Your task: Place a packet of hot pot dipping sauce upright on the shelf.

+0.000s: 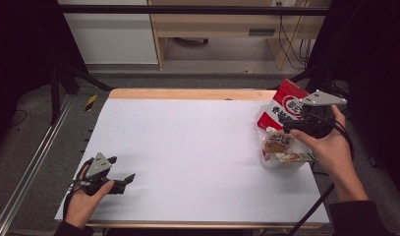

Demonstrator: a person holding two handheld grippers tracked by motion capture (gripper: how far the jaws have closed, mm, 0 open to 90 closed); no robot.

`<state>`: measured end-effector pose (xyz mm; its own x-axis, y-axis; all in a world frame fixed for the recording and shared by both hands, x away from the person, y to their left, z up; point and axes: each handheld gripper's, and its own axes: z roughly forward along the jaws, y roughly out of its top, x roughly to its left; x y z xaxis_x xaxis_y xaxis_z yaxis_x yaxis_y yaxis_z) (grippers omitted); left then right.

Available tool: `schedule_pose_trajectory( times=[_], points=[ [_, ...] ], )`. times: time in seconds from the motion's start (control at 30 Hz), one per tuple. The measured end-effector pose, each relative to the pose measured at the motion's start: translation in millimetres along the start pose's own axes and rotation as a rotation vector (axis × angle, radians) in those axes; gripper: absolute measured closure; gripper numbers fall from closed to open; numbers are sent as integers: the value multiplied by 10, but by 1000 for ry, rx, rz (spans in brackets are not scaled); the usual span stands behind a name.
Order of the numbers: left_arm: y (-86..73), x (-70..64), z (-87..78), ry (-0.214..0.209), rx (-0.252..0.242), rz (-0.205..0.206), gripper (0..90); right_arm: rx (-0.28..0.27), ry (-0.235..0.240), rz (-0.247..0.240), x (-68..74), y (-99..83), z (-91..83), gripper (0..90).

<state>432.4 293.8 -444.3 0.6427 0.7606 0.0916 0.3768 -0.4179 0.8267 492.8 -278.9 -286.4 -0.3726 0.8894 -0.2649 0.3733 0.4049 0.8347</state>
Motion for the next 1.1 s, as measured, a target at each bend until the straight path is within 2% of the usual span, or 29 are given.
schedule_pose_trajectory(
  times=[0.17, 0.53, 0.83, 0.97, 1.1],
  points=[
    [-1, 5, -3, 6, 2, 3, 88, 1, 44, -4, 204, 46, -11, 101],
    [-5, 16, -7, 20, 2, -2, 77, -11, 140, -55, 709, 103, -11, 87],
    [-4, 17, -8, 20, 1, 1, 63, -16, 195, -38, 955, 61, 17, 89],
    [-4, 19, -15, 23, -2, 0, 63, -19, 184, -48, 1044, 48, 11, 90],
    [-6, 25, -20, 25, -6, -4, 61, -28, 200, -46, 1110, 35, -11, 83]
  ],
)
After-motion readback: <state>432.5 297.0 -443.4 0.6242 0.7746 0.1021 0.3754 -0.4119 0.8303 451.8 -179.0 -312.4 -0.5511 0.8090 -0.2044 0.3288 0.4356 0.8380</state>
